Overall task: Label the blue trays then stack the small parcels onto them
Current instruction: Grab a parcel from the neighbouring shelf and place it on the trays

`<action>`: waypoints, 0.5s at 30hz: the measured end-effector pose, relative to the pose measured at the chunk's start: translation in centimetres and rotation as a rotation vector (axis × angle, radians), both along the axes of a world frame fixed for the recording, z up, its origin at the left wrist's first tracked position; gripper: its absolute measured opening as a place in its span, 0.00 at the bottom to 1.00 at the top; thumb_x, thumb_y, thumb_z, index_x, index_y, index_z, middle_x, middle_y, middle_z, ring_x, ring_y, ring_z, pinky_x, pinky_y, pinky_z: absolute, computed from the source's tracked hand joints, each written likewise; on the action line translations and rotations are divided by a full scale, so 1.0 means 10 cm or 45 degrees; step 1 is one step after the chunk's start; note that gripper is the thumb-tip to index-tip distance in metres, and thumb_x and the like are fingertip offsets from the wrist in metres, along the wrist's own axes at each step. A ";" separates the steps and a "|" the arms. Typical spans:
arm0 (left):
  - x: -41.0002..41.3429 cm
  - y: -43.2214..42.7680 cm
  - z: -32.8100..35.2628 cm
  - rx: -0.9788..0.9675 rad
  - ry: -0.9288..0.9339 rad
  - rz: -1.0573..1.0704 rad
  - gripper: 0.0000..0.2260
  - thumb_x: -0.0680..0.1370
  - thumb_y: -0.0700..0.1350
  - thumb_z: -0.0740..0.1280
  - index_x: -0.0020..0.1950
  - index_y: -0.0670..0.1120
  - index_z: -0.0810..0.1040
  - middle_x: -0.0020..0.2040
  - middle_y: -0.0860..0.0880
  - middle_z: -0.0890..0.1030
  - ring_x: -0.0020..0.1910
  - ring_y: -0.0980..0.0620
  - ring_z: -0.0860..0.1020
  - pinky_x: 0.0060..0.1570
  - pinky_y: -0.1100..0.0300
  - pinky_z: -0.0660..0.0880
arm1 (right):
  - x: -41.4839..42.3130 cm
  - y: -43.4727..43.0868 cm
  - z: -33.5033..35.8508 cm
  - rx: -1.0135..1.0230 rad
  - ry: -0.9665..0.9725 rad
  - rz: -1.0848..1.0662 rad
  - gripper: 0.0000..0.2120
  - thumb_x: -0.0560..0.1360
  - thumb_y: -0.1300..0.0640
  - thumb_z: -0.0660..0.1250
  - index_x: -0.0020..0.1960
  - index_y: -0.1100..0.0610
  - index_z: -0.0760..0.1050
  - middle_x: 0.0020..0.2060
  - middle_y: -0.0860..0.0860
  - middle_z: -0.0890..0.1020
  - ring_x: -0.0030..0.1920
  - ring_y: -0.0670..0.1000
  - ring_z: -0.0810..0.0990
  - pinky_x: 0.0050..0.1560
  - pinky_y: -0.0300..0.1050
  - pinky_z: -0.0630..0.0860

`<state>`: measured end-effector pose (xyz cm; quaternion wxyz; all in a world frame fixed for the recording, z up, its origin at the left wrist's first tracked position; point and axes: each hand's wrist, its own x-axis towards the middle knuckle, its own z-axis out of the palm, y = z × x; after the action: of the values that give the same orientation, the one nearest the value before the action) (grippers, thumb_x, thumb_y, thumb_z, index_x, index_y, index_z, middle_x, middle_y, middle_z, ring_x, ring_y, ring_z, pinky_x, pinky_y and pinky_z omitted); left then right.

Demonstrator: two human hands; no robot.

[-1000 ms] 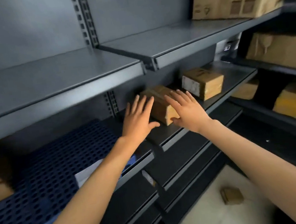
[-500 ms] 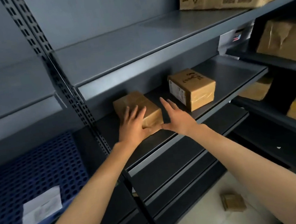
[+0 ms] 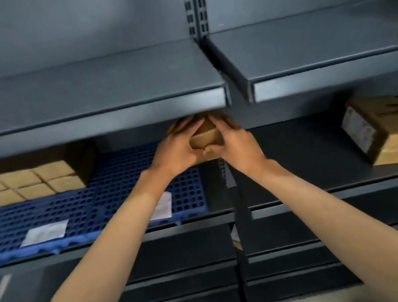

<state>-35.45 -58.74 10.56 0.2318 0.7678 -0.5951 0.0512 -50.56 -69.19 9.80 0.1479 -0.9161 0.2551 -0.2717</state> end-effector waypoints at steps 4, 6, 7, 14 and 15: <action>0.67 0.75 0.00 0.036 -0.025 0.082 0.36 0.69 0.60 0.68 0.75 0.53 0.65 0.77 0.50 0.63 0.77 0.47 0.58 0.72 0.49 0.63 | 0.74 0.64 -0.05 -0.007 0.024 0.098 0.41 0.69 0.42 0.73 0.76 0.49 0.59 0.70 0.56 0.71 0.58 0.62 0.79 0.50 0.55 0.79; 0.99 1.07 -0.02 0.107 -0.053 0.110 0.36 0.69 0.56 0.72 0.75 0.53 0.64 0.77 0.49 0.63 0.77 0.47 0.56 0.73 0.46 0.61 | 1.08 0.94 -0.11 0.021 0.036 0.122 0.41 0.69 0.41 0.72 0.76 0.50 0.59 0.70 0.55 0.70 0.58 0.63 0.78 0.50 0.56 0.79; 1.14 1.21 -0.03 0.156 -0.059 0.116 0.36 0.70 0.56 0.72 0.76 0.54 0.63 0.77 0.49 0.63 0.77 0.46 0.56 0.73 0.44 0.60 | 1.24 1.07 -0.14 0.053 0.033 0.129 0.40 0.69 0.41 0.73 0.76 0.50 0.60 0.70 0.55 0.70 0.59 0.62 0.78 0.51 0.57 0.79; 1.76 1.63 -0.17 0.275 -0.250 0.033 0.36 0.74 0.57 0.69 0.78 0.53 0.57 0.79 0.48 0.57 0.78 0.46 0.51 0.75 0.44 0.54 | 1.87 1.55 -0.33 0.125 0.094 0.022 0.40 0.70 0.43 0.74 0.76 0.52 0.60 0.70 0.56 0.70 0.57 0.62 0.79 0.49 0.53 0.78; 1.79 1.62 -0.20 0.283 -0.260 -0.002 0.36 0.75 0.57 0.68 0.78 0.52 0.56 0.79 0.47 0.56 0.78 0.46 0.51 0.75 0.46 0.51 | 1.89 1.57 -0.35 0.130 0.101 -0.004 0.41 0.69 0.44 0.74 0.75 0.52 0.60 0.70 0.56 0.69 0.57 0.62 0.79 0.49 0.53 0.77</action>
<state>-17.51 -42.53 8.58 0.0836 0.7792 -0.6180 0.0628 -31.64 -53.52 6.28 0.1840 -0.9170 0.2758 -0.2220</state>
